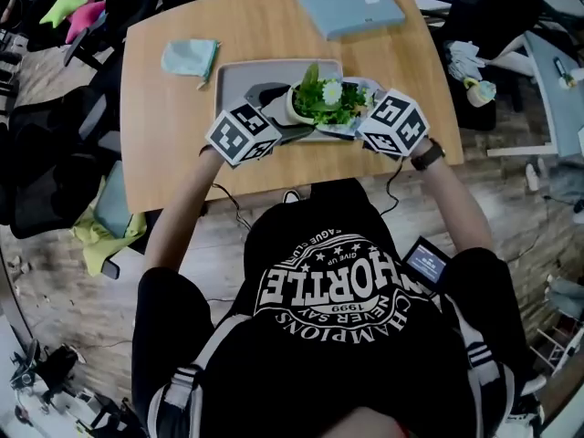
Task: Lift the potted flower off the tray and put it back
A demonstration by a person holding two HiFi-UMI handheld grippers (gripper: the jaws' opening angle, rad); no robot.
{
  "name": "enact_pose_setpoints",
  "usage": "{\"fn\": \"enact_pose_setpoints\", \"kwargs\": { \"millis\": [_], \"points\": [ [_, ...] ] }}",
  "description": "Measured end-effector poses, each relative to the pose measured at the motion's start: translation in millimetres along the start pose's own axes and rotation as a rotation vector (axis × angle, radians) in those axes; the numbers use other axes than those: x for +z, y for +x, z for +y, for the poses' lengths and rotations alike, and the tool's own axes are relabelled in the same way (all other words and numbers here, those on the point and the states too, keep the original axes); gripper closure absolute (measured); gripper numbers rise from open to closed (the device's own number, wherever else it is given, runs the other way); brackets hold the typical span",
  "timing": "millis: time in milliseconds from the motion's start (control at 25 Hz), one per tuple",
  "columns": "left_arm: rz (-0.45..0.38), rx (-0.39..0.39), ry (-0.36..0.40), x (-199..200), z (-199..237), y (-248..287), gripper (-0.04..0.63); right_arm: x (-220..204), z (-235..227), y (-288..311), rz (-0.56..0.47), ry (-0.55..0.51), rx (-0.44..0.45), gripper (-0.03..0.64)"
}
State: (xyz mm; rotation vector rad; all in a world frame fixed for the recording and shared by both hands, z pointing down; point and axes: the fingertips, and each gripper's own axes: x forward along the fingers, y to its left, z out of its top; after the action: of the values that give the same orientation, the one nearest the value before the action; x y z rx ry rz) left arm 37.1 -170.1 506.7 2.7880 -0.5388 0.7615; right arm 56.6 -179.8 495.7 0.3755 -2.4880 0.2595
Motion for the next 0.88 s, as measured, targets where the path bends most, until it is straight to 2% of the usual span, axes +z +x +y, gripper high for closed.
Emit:
{"fn": "enact_pose_setpoints", "kwargs": {
  "millis": [240, 560, 880],
  "points": [
    [0.016, -0.003, 0.011, -11, 10, 7, 0.181, -8, -9, 14, 0.019, 0.017, 0.008, 0.167],
    [0.009, -0.02, -0.018, -14, 28, 16, 0.181, -10, -26, 25, 0.034, 0.057, 0.032, 0.169],
    [-0.002, -0.013, -0.024, -9, 46, 32, 0.181, -13, -50, 27, 0.046, 0.042, 0.029, 0.169]
  ]
}}
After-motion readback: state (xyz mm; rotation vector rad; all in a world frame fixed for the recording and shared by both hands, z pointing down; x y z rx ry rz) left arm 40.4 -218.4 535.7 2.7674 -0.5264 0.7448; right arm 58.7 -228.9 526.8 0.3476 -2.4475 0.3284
